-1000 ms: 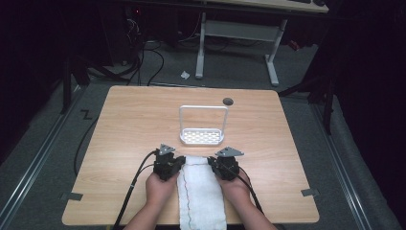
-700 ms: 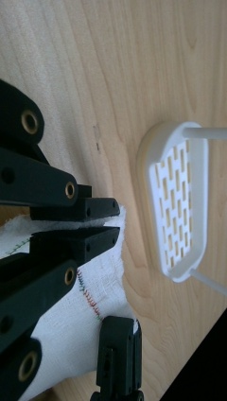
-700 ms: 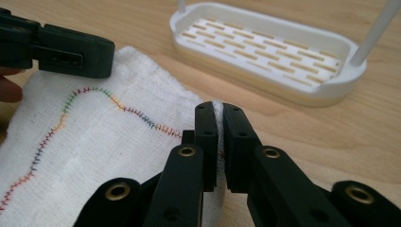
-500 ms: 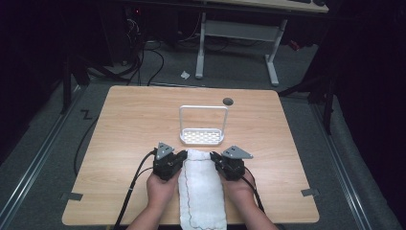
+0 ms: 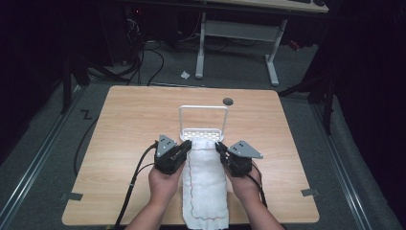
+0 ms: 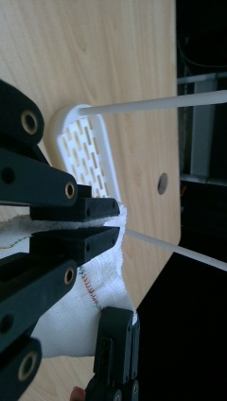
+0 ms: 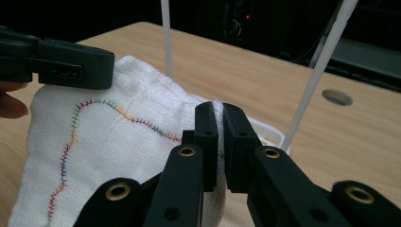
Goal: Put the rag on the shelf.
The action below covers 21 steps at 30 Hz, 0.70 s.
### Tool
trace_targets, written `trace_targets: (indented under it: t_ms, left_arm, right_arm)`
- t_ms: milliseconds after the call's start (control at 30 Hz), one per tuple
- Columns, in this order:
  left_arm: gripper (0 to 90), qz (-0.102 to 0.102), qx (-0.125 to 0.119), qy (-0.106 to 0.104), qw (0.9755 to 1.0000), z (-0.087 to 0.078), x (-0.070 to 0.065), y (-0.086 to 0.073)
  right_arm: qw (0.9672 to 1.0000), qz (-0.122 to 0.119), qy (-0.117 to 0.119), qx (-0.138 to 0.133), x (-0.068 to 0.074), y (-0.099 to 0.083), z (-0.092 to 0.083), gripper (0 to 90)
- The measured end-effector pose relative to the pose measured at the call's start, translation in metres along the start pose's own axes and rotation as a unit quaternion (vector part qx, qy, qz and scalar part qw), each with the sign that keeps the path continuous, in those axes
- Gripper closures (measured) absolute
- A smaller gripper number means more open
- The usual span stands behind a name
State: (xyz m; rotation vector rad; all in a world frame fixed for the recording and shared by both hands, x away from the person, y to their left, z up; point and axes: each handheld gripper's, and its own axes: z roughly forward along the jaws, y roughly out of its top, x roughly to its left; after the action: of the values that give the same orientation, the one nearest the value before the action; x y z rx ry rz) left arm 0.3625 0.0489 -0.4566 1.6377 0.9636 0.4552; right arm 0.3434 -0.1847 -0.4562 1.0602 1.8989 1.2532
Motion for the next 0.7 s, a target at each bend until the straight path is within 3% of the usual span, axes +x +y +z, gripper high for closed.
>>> trace_targets:
  t_ms: [300, 700]
  left_arm:
    - [85.0, 0.017, -0.034, 0.000, 0.9993, -0.006, -0.008, 0.033]
    - [85.1, 0.046, -0.083, 0.000, 0.9955, -0.022, -0.018, 0.071]
  right_arm:
    - [0.9989, -0.004, -0.014, -0.044, -0.005, 0.031, -0.015, 86.0]
    - [0.9945, -0.018, -0.024, -0.100, -0.007, 0.070, -0.034, 86.1]
